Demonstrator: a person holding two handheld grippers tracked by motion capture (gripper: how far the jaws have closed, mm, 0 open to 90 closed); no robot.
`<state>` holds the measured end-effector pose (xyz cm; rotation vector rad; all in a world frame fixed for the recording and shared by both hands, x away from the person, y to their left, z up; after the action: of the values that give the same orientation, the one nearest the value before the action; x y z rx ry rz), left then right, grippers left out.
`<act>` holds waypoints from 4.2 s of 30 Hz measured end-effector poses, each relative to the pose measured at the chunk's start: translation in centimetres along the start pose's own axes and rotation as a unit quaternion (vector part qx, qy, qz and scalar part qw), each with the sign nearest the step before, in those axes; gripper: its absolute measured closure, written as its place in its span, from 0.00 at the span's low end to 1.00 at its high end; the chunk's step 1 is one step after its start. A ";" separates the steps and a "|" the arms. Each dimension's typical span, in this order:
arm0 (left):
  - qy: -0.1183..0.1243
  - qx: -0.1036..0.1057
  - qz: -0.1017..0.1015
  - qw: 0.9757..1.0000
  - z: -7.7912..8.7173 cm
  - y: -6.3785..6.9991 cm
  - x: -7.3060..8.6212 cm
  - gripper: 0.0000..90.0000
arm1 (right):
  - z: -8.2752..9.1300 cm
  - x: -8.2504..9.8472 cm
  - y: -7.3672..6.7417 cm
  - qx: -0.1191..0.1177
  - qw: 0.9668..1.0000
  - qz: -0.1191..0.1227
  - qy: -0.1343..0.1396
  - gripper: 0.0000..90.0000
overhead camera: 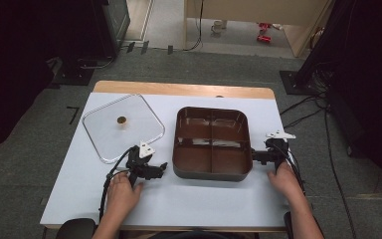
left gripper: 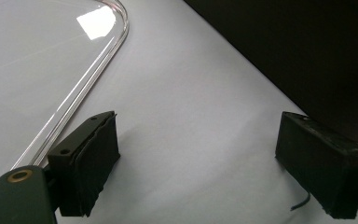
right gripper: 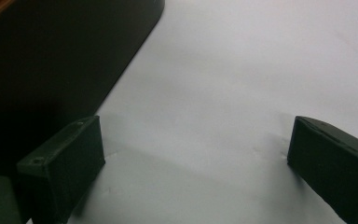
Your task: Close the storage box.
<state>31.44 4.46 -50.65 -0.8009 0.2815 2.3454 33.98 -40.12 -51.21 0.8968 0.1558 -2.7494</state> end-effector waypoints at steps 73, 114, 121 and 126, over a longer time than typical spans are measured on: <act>-0.052 0.053 -0.025 0.997 2.1 -0.3 -2.4 0.38 | 0.0 0.0 0.0 0.000 1.000 0.000 0.000 0.03; -0.017 0.013 0.014 1.000 1.5 -8.6 -6.5 0.44 | 0.0 0.0 0.0 0.001 1.000 0.001 0.000 0.03; -0.012 0.004 0.028 1.000 1.5 -10.5 -7.0 0.43 | 0.0 0.0 0.0 0.001 1.000 0.001 0.000 0.03; -0.014 0.000 0.039 0.999 1.8 -11.8 -7.4 0.43 | 0.0 0.0 0.0 0.000 1.000 0.001 0.000 0.03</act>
<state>42.57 10.58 -44.70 -0.7700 0.3056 2.4276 33.98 -40.12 -51.21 0.8971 0.1539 -2.7484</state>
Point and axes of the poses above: each handheld gripper's, and its own axes: z roughly backward along the jaws, x roughly out of its underside, y roughly to its right, the point moved 1 cm from there along -z, roughly forward along the jaws, and after that the axes turned 9 degrees about -y, right-handed, at the moved point
